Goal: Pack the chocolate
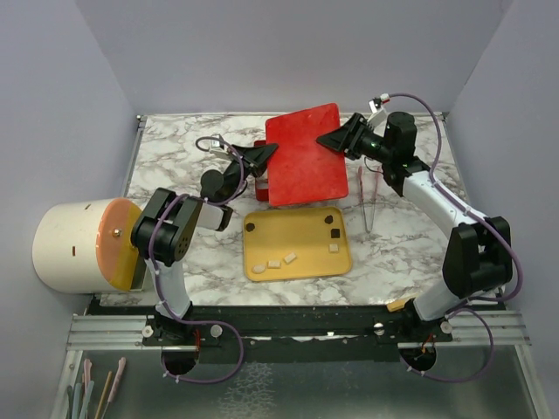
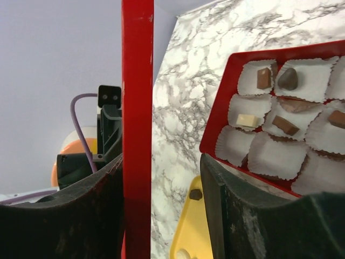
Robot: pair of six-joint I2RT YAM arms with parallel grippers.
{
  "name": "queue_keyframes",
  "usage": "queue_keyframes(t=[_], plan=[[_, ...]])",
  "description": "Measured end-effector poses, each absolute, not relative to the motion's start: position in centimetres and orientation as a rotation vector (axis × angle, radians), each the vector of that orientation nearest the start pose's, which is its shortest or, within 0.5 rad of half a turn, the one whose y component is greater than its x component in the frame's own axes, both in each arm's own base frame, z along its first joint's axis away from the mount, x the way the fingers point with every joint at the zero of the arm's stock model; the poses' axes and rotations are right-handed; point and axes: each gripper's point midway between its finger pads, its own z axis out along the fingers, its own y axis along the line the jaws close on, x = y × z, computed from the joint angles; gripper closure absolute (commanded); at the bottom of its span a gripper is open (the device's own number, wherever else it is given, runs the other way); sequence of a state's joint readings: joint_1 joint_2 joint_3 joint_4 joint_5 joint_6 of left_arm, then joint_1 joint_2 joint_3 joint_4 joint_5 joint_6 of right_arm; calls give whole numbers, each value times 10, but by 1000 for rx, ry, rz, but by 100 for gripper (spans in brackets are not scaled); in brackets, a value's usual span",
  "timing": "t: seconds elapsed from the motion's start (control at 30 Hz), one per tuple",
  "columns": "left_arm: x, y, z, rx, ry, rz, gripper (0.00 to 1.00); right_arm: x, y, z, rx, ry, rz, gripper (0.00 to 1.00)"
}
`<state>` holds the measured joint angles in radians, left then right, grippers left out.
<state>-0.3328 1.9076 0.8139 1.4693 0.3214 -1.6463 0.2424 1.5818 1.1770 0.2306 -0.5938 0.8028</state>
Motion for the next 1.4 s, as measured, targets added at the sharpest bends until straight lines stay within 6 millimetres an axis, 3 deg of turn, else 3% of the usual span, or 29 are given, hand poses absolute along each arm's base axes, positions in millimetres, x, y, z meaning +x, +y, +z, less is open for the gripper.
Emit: queue_keyframes(t=[0.23, 0.5, 1.03, 1.4], plan=[[428, -233, 254, -637, 1295, -1757, 100, 429, 226, 264, 80, 1913, 1198, 42], [423, -219, 279, -577, 1218, -1642, 100, 435, 222, 269, 105, 1900, 1169, 42], [437, -203, 270, -676, 1197, -1536, 100, 444, 212, 257, 228, 1896, 1120, 41], [447, -193, 260, -762, 1193, -1481, 100, 453, 191, 246, 397, 1861, 1021, 41]])
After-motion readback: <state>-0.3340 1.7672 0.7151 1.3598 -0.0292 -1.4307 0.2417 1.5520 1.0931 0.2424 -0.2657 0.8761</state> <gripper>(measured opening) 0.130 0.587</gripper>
